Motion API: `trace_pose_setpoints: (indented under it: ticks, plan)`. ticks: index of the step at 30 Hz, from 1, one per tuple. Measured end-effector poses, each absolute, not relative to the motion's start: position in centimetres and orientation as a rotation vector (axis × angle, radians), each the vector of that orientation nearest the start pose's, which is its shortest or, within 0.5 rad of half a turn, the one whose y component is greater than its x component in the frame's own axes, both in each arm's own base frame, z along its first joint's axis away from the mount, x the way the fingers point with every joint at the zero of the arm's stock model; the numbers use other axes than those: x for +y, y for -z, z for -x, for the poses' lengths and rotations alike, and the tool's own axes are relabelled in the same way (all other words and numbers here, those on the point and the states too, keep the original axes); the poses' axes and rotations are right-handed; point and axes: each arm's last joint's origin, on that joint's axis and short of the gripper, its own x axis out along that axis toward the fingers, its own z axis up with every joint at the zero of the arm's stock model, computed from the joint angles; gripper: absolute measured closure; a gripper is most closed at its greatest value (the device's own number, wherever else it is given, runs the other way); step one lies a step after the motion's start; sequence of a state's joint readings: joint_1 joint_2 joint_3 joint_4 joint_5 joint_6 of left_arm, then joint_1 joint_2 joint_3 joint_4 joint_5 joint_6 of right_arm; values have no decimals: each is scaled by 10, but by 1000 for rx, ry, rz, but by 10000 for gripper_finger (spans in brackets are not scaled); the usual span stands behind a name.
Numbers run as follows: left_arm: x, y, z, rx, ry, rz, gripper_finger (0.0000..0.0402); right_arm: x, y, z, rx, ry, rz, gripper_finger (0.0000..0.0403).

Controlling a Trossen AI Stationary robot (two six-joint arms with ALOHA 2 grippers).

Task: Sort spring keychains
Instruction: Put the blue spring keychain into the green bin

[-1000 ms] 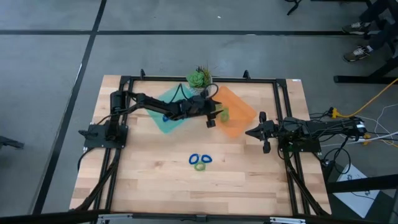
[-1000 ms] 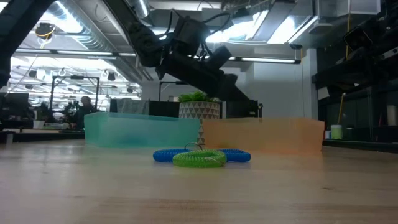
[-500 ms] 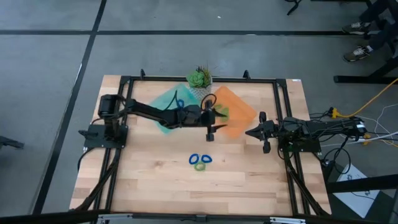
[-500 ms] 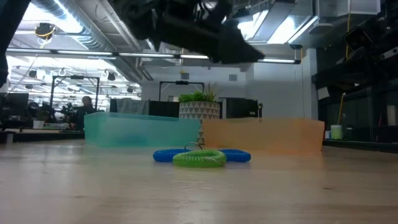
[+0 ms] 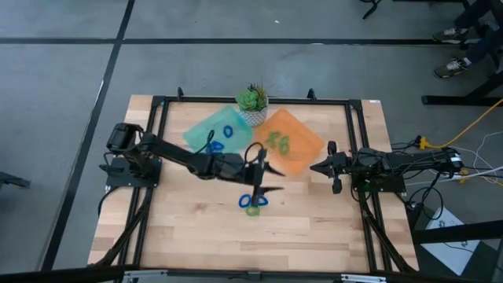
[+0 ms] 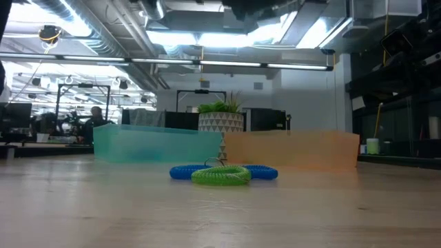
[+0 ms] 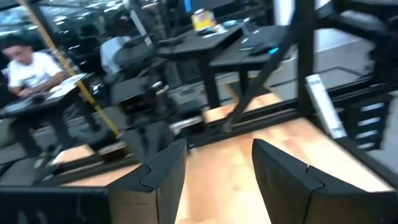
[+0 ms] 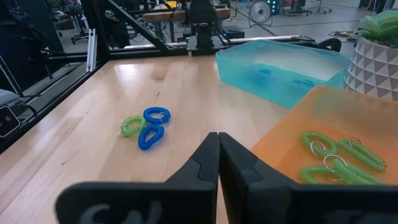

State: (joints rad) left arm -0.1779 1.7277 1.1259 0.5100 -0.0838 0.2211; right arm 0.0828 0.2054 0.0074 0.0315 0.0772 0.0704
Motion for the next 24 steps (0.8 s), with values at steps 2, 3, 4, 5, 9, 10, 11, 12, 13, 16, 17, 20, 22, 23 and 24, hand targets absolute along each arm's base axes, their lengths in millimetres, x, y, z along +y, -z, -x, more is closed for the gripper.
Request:
trace_pose_setpoints:
  ticks: [2, 3, 4, 5, 9, 10, 11, 12, 13, 16, 17, 20, 22, 23, 24]
  plan:
    - [-79, -270, -384, 68, 133, -233, 222, 7, -152, -109, 166, 1, -57, 395]
    - [-84, -272, -381, 69, 148, -234, 222, 7, -152, -109, 166, 1, -57, 395]
    - [-89, -272, -379, 75, 163, -236, 222, 7, -152, -109, 166, 1, -57, 395]
    - [-94, -273, -377, 85, 178, -238, 222, 7, -152, -109, 166, 0, -57, 395]
    - [-114, -274, -366, 137, 239, -249, 222, 7, -152, -109, 166, 1, -57, 395]
    - [-118, -275, -363, 145, 253, -249, 222, 7, -152, -109, 165, 0, -57, 395]
    - [-122, -276, -360, 152, 267, -249, 222, 7, -152, -109, 166, 0, -57, 395]
    - [-126, -276, -357, 165, 280, -247, 222, 7, -152, -109, 166, 0, -57, 395]
    - [-130, -277, -354, 180, 293, -243, 222, 7, -152, -109, 166, 1, -57, 395]
    - [-139, -281, -345, 194, 324, -229, 222, 7, -152, -109, 166, 0, -57, 395]
    - [-141, -282, -343, 198, 334, -224, 222, 7, -152, -109, 166, 0, -57, 395]
    - [-146, -281, -338, 237, 372, -209, 222, 7, -152, -109, 165, 1, -57, 395]
    - [-148, -280, -334, 274, 398, -188, 222, 7, -152, -109, 166, 0, -57, 395]
    - [-150, -279, -332, 293, 412, -173, 222, 7, -152, -109, 166, 1, -57, 395]
    - [-150, -278, -331, 314, 415, -158, 222, 7, -152, -109, 166, 1, -57, 395]
